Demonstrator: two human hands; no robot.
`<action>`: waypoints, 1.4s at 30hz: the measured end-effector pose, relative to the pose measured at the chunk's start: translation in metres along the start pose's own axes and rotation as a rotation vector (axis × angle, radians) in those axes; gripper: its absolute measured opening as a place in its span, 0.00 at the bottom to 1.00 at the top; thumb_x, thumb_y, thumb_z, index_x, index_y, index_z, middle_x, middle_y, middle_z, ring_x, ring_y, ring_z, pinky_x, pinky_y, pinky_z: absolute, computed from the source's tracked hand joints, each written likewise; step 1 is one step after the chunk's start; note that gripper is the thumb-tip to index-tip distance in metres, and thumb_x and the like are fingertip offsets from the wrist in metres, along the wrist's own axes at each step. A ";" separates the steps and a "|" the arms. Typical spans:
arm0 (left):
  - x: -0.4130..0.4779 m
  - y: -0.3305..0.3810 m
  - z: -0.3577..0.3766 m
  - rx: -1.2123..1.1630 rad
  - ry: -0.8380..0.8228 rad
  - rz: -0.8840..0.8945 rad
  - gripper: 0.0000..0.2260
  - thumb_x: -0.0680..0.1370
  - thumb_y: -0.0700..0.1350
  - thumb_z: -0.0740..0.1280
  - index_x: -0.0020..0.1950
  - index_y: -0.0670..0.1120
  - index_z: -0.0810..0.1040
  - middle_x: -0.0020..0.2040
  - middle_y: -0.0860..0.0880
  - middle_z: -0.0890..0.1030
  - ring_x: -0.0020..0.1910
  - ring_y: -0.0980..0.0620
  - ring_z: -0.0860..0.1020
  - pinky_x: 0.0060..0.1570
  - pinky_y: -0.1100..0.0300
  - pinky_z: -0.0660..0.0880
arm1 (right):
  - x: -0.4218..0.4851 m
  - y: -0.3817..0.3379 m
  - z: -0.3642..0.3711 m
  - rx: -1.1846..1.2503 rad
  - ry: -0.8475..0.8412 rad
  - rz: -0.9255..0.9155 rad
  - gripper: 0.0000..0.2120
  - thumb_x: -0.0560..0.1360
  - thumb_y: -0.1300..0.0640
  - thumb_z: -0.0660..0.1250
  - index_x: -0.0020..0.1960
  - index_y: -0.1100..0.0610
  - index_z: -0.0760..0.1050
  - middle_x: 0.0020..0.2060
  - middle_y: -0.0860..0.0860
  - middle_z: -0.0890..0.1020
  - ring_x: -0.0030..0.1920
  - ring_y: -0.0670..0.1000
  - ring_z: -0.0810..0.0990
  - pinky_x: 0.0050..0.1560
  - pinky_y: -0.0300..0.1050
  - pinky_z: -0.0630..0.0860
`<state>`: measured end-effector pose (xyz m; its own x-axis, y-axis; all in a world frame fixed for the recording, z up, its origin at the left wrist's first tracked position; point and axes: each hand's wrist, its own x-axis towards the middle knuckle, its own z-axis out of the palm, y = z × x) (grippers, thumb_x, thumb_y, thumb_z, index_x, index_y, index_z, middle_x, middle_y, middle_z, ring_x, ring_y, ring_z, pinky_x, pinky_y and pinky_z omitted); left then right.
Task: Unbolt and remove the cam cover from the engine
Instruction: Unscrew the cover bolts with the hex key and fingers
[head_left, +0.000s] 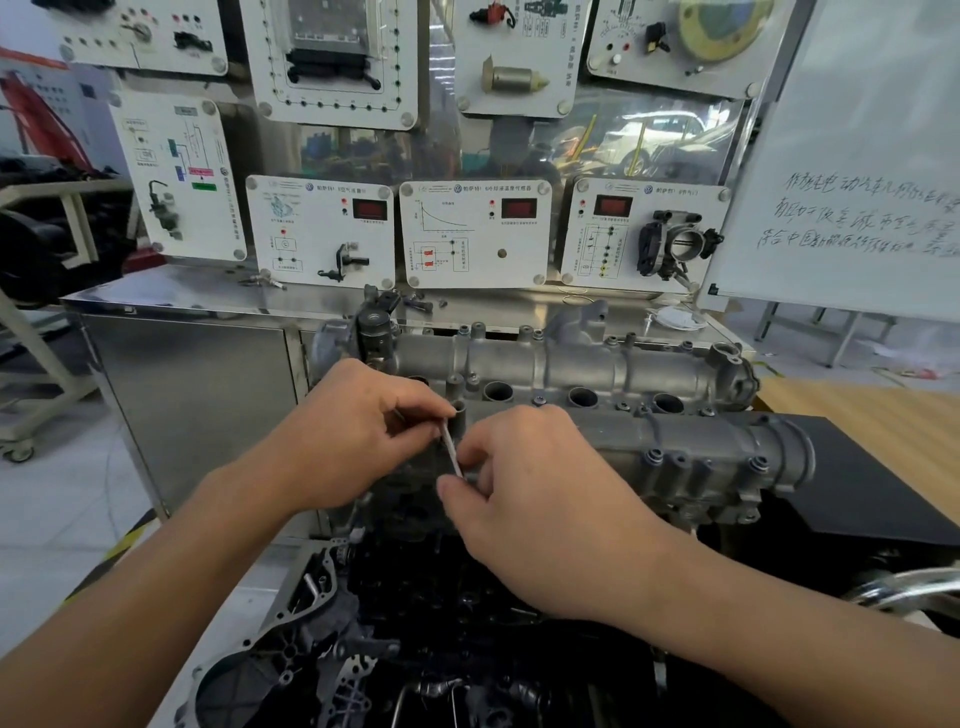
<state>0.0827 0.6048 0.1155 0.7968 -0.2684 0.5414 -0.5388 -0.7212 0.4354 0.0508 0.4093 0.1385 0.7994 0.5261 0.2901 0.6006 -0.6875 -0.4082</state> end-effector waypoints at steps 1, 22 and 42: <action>0.000 -0.001 0.000 -0.005 0.002 0.003 0.10 0.74 0.36 0.74 0.53 0.48 0.87 0.44 0.57 0.86 0.42 0.66 0.83 0.46 0.70 0.78 | -0.001 0.001 -0.001 0.011 0.002 0.008 0.11 0.77 0.52 0.65 0.40 0.57 0.76 0.28 0.54 0.77 0.25 0.53 0.72 0.37 0.48 0.81; -0.001 -0.007 0.012 -0.037 0.087 0.033 0.13 0.75 0.40 0.75 0.57 0.53 0.85 0.45 0.66 0.84 0.42 0.67 0.82 0.45 0.70 0.78 | 0.023 0.051 -0.042 -0.461 -0.069 -0.190 0.15 0.81 0.51 0.60 0.39 0.54 0.77 0.30 0.48 0.78 0.34 0.53 0.78 0.42 0.51 0.80; -0.005 -0.004 -0.061 0.221 -0.062 -0.074 0.08 0.73 0.41 0.77 0.47 0.55 0.87 0.38 0.63 0.81 0.42 0.63 0.79 0.41 0.67 0.72 | 0.048 0.006 -0.016 -0.324 -0.082 -0.364 0.10 0.80 0.52 0.64 0.44 0.53 0.81 0.35 0.49 0.80 0.35 0.52 0.79 0.39 0.51 0.81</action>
<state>0.0642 0.6481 0.1542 0.8507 -0.2433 0.4659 -0.4108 -0.8608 0.3006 0.0926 0.4221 0.1639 0.5408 0.7897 0.2899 0.8249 -0.5653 0.0013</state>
